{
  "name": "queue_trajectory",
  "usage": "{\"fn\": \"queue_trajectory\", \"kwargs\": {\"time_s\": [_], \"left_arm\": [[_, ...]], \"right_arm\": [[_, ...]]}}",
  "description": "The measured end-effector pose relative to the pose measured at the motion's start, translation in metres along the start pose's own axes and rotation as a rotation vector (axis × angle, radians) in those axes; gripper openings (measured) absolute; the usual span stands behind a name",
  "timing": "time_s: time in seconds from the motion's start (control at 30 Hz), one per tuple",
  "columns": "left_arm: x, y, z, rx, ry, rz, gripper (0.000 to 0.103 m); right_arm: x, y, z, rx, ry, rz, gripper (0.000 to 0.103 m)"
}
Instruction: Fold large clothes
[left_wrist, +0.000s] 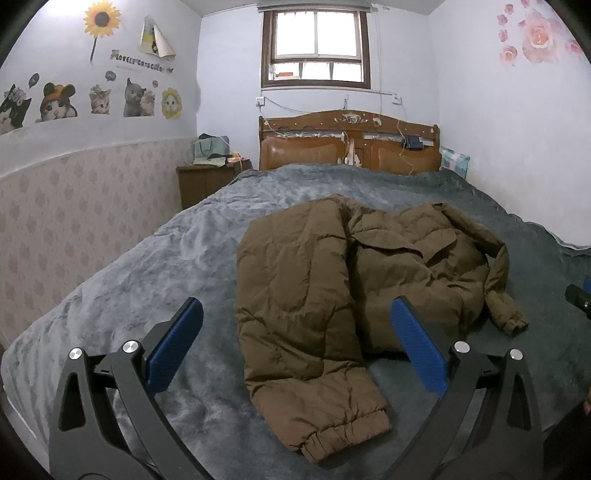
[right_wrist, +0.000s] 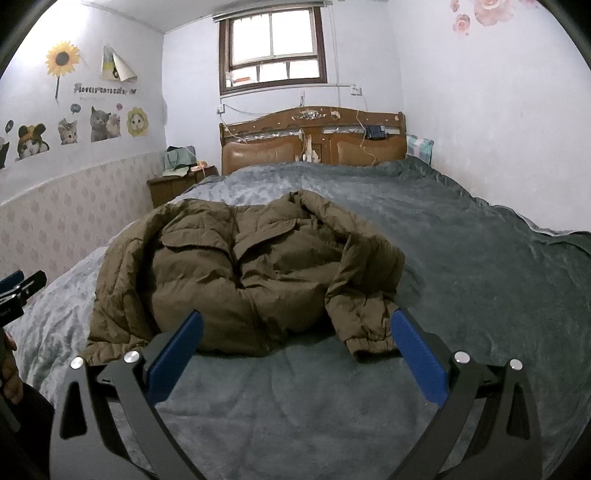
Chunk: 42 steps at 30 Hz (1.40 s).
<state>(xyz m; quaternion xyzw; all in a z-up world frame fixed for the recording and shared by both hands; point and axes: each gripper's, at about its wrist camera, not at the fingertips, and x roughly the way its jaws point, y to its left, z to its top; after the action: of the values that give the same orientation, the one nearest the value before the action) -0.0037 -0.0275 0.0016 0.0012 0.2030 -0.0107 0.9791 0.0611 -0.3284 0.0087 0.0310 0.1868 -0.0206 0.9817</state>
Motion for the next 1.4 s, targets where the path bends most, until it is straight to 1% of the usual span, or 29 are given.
{"fn": "queue_trajectory", "kwargs": {"time_s": [0.33, 0.5, 0.8, 1.1, 1.3, 1.4], "left_arm": [[0.001, 0.003, -0.001, -0.025, 0.002, -0.005, 0.1], [-0.003, 0.001, -0.002, -0.021, -0.011, -0.004, 0.1], [-0.002, -0.001, -0.001, -0.007, -0.006, -0.002, 0.1], [-0.001, -0.001, -0.001, -0.005, 0.001, 0.005, 0.1], [0.001, -0.011, -0.001, 0.03, 0.002, 0.019, 0.1], [-0.001, -0.017, -0.003, 0.068, -0.009, 0.022, 0.1]], "right_arm": [[0.0, 0.0, -0.001, 0.005, -0.005, 0.001, 0.101], [-0.001, 0.0, -0.002, 0.007, -0.01, 0.0, 0.101], [-0.003, 0.001, -0.003, 0.007, -0.01, -0.001, 0.101], [-0.005, 0.0, -0.002, 0.025, -0.031, 0.03, 0.101], [-0.006, -0.008, -0.002, 0.064, -0.032, 0.055, 0.101], [-0.007, -0.01, -0.002, 0.076, -0.035, 0.06, 0.101]]}}
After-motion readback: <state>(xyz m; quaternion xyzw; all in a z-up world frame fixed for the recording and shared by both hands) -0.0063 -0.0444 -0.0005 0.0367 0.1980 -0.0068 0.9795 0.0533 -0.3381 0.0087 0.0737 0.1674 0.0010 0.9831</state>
